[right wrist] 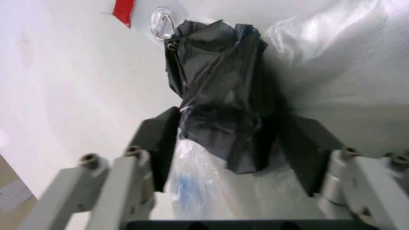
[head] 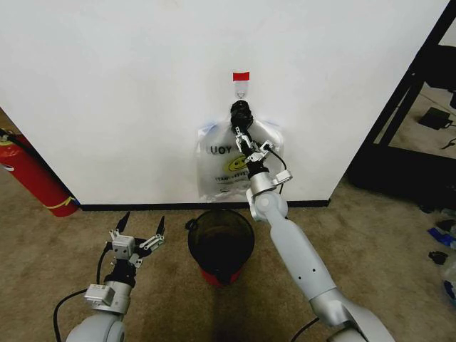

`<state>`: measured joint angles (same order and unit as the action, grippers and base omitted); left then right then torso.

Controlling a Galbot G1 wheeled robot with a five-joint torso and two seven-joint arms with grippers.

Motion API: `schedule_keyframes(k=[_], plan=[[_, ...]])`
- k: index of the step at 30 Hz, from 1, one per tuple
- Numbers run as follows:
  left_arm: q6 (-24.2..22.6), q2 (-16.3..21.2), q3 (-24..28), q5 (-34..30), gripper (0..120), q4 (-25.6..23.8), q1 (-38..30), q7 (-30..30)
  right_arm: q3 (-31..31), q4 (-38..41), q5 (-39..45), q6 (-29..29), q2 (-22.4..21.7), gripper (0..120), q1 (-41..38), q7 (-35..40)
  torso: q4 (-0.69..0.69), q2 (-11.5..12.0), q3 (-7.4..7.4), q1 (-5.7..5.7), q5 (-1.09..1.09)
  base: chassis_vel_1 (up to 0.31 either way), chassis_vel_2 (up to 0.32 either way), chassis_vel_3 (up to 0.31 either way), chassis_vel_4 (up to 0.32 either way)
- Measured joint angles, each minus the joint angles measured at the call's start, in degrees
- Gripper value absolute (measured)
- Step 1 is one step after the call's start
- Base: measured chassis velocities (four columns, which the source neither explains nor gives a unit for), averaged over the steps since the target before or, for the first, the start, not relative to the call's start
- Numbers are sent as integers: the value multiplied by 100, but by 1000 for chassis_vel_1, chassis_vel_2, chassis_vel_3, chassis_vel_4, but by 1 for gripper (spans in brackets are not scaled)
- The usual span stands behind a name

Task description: Pick up the garbage bag from the wall and place it over the trash bin.

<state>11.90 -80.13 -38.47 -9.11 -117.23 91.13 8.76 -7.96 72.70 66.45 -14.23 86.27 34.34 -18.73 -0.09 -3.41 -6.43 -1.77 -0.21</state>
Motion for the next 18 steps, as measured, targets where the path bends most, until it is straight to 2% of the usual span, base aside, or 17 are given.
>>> schedule_keyframes(k=[8, 18], plan=[[56, -14, 18, 36, 100, 10, 36, 0, -2, 85, -81, -11, -36, 25, 109, 27, 0, 0, 0, 0, 0, 0, 0, 0, 0], [122, -44, 33, 68, 100, 55, 59, 2, -11, 170, -148, -26, -61, 24, 231, 34, 0, 0, 0, 0, 0, 0, 0, 0, 0]])
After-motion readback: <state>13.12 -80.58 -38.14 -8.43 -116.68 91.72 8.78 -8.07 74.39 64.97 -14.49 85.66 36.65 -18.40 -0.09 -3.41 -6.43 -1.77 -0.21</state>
